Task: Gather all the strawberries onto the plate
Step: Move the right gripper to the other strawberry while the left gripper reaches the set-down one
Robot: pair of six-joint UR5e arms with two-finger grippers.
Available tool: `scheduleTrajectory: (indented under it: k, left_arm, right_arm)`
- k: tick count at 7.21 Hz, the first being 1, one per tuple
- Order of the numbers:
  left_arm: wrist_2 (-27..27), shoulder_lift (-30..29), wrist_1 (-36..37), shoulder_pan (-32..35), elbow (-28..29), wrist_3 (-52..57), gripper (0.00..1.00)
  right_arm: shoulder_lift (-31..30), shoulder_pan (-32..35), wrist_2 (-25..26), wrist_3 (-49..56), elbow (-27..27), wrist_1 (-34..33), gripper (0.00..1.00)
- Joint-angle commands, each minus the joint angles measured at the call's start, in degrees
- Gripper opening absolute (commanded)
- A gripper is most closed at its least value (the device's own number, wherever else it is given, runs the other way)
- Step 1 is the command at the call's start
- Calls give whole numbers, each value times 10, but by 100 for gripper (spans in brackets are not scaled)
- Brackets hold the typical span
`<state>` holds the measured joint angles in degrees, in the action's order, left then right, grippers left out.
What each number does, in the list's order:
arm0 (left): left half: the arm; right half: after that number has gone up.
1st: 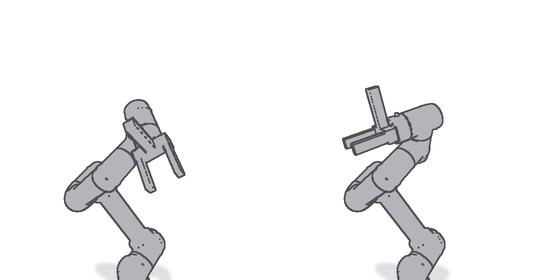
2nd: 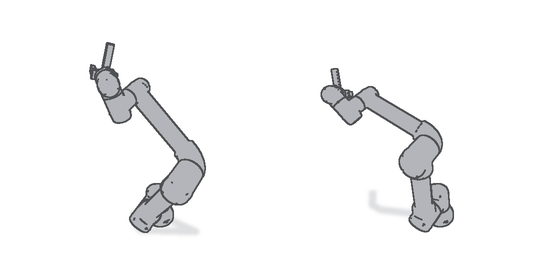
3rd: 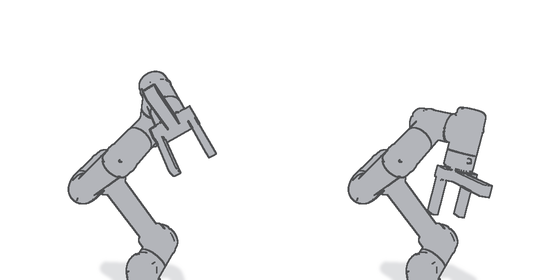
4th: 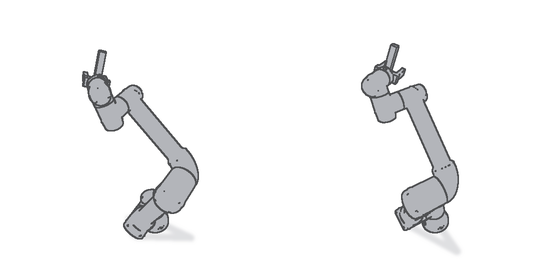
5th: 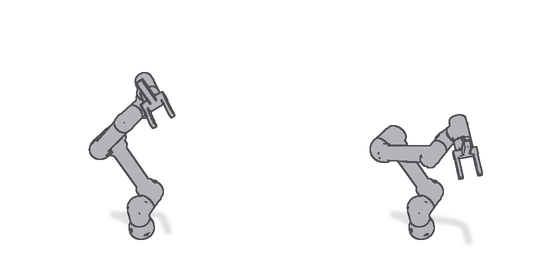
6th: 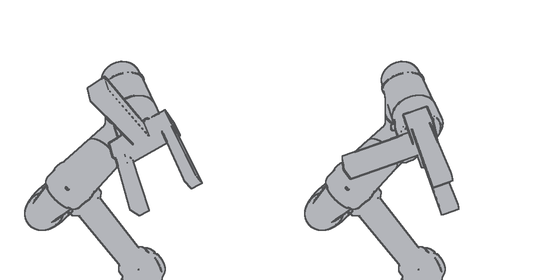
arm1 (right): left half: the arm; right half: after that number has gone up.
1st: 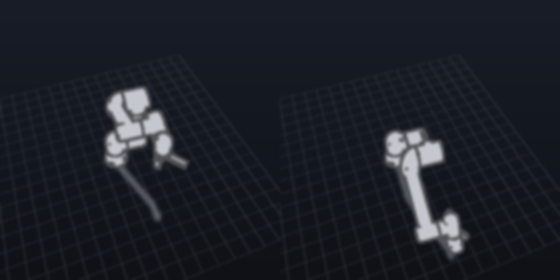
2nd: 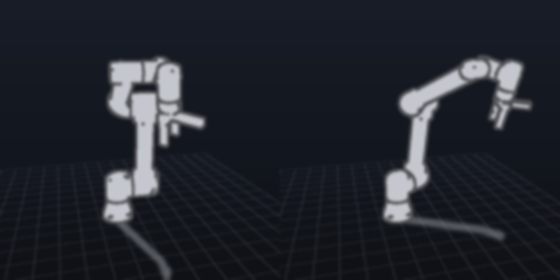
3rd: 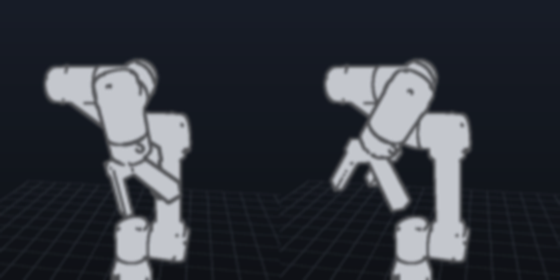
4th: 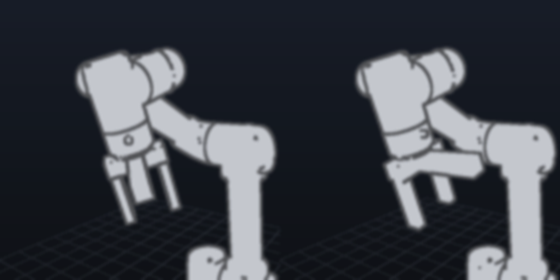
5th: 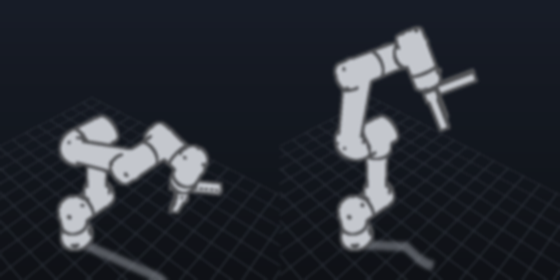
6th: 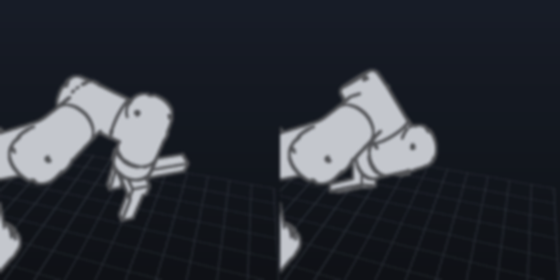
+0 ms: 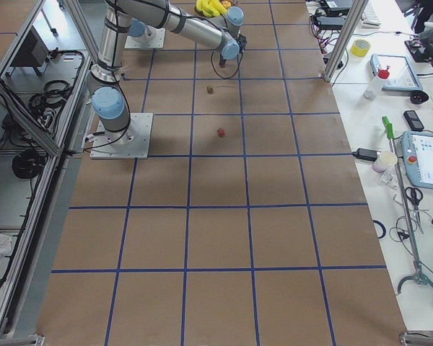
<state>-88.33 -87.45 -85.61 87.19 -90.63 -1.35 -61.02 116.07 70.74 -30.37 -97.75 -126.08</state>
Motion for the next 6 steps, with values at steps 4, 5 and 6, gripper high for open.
scheduleTrajectory:
  k: [4,5,6]
  left_arm:
    - [24,2,0,0,-4,7,100]
    - [24,-10,0,4,-13,0,100]
    - [29,-27,12,8,-32,-1,100]
  right_arm:
    - [-129,-97,147,89,-119,75,100]
    - [-132,-104,149,89,-172,6,100]
    - [-128,-104,155,87,-208,-28,98]
